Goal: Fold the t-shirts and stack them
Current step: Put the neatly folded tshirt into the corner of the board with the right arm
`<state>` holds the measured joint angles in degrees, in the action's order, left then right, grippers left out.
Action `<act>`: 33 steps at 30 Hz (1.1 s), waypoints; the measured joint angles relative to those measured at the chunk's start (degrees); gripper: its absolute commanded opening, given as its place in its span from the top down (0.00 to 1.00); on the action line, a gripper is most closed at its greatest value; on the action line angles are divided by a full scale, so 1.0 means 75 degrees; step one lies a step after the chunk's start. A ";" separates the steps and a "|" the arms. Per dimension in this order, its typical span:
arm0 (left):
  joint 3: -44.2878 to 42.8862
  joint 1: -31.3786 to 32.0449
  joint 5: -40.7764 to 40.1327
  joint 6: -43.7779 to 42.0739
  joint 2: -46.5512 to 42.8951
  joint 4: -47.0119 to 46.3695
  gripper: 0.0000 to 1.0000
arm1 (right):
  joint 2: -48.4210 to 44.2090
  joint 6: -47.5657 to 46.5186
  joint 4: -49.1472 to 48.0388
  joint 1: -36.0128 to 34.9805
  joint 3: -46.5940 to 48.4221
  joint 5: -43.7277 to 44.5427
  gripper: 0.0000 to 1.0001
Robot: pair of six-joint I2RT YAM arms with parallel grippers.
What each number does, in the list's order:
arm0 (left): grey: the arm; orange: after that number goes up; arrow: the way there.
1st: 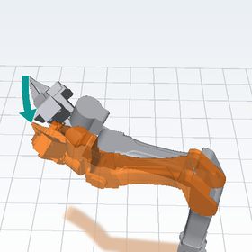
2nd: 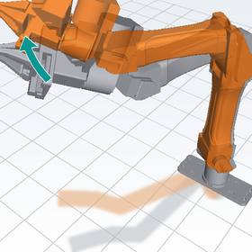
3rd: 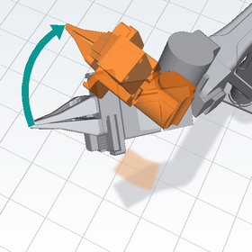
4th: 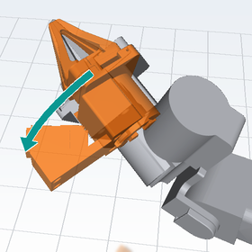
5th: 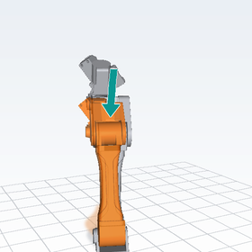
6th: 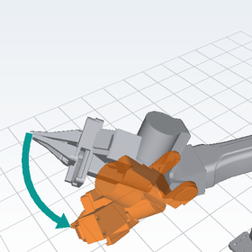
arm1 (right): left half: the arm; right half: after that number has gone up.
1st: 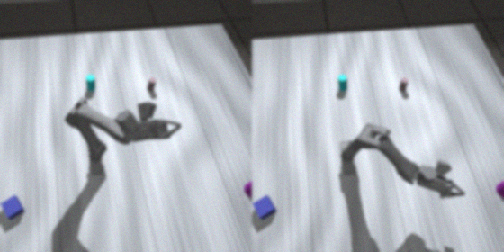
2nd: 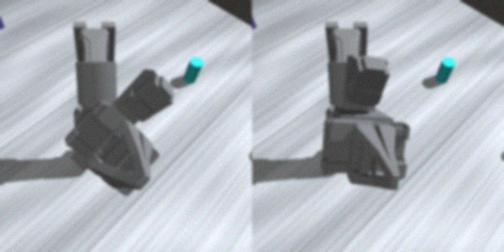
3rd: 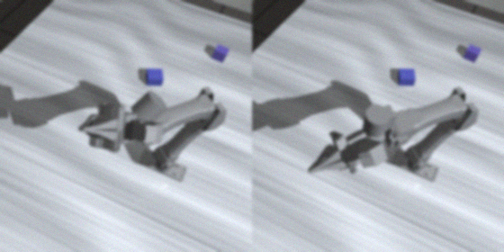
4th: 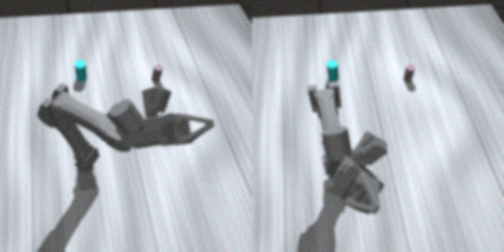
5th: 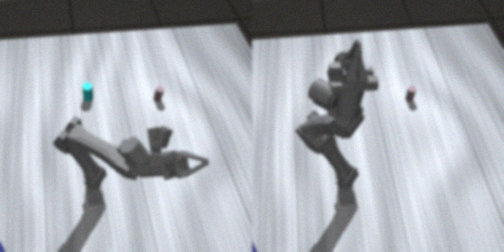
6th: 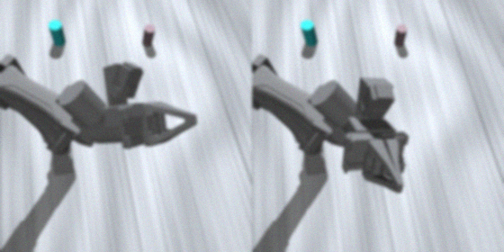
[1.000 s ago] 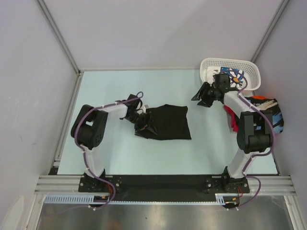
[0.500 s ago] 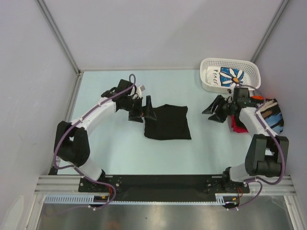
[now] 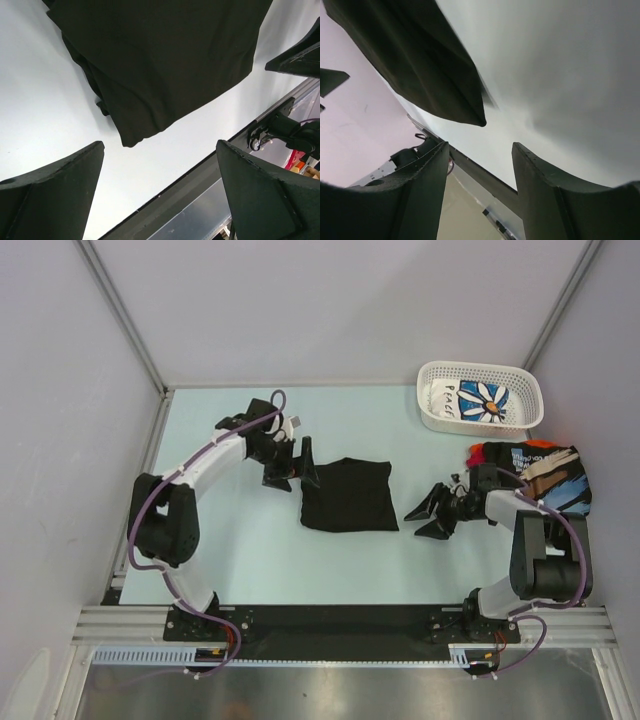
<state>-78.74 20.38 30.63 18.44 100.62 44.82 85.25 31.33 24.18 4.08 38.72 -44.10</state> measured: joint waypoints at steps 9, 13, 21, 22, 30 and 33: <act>-0.0204 -0.0052 0.0000 -0.0146 0.0099 0.0134 0.00 | 0.0560 0.0423 -0.1017 -0.0455 -0.0667 -0.0277 0.41; -0.0274 -0.0067 -0.0006 -0.0178 0.0128 0.0189 0.00 | 0.0851 0.0816 -0.1778 -0.0621 -0.0769 -0.0664 0.41; -0.0533 -0.0087 -0.0073 -0.0271 0.0323 0.0347 0.00 | 0.1483 0.1445 -0.3110 -0.0883 -0.0734 -0.1163 0.41; -0.0554 -0.0087 -0.0076 -0.0271 0.0329 0.0373 0.00 | 0.1609 0.1513 -0.3293 -0.0924 -0.0670 -0.1221 0.42; -0.0848 -0.0087 -0.0157 -0.0274 0.0335 0.0565 0.00 | 0.2454 0.2177 -0.4613 -0.1513 -0.0079 -0.1259 0.43; -0.0962 -0.0093 -0.0227 -0.0271 0.0338 0.0632 0.01 | 0.2745 0.2343 -0.5004 -0.1690 0.0140 -0.1282 0.47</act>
<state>-85.95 19.68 28.93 16.40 103.15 49.56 105.84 48.90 -13.34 -8.60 39.77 -53.71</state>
